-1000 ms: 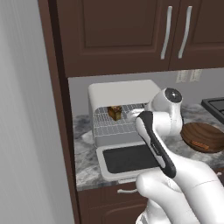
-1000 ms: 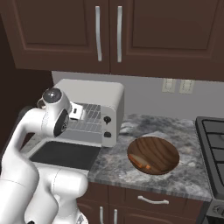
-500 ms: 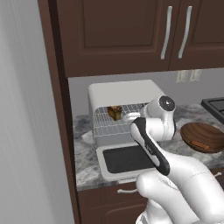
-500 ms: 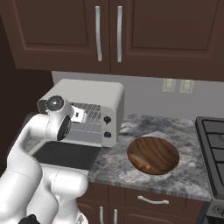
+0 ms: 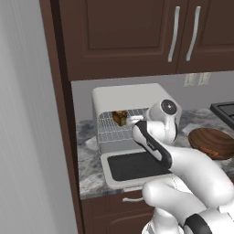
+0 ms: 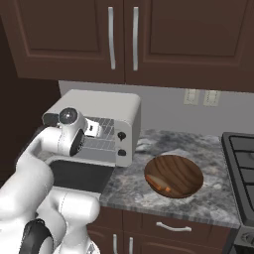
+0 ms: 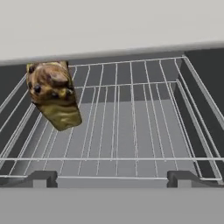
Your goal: Pick up the heated bread from the toaster oven and place it in the bowl. Then move the bread bowl to the dining counter.
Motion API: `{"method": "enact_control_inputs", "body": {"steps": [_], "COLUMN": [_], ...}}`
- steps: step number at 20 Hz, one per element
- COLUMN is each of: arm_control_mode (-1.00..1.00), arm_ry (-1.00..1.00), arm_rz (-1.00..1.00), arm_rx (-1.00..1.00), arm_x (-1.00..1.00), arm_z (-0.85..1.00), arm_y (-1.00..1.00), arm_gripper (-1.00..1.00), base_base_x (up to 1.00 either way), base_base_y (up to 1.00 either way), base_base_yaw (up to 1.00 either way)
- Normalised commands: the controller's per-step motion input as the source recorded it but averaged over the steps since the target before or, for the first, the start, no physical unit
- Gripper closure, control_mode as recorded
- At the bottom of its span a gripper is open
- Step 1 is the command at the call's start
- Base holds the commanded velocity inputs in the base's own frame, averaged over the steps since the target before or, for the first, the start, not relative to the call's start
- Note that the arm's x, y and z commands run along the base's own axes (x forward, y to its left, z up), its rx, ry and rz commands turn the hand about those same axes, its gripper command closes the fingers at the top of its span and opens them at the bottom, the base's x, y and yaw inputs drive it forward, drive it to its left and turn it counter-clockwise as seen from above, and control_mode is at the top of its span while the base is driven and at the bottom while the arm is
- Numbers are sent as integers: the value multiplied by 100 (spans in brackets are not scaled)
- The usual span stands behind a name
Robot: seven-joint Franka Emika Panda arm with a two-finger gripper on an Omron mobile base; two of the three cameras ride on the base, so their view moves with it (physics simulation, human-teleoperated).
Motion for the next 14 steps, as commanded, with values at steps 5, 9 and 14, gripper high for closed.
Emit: {"method": "enact_control_inputs", "body": {"steps": [5, 9, 14], "arm_control_mode": [-100, -100, -100], "arm_ry": [0, 0, 0], "arm_rz": [0, 0, 0], "arm_rx": [0, 0, 0], "arm_x": [31, 30, 25], "arm_z": [-22, -28, -30], "arm_y": [0, 0, 0], "arm_gripper": [-100, -100, -100], "base_base_x": [0, 0, 0], "base_base_y": [0, 0, 0], "base_base_yaw": [0, 0, 0]}}
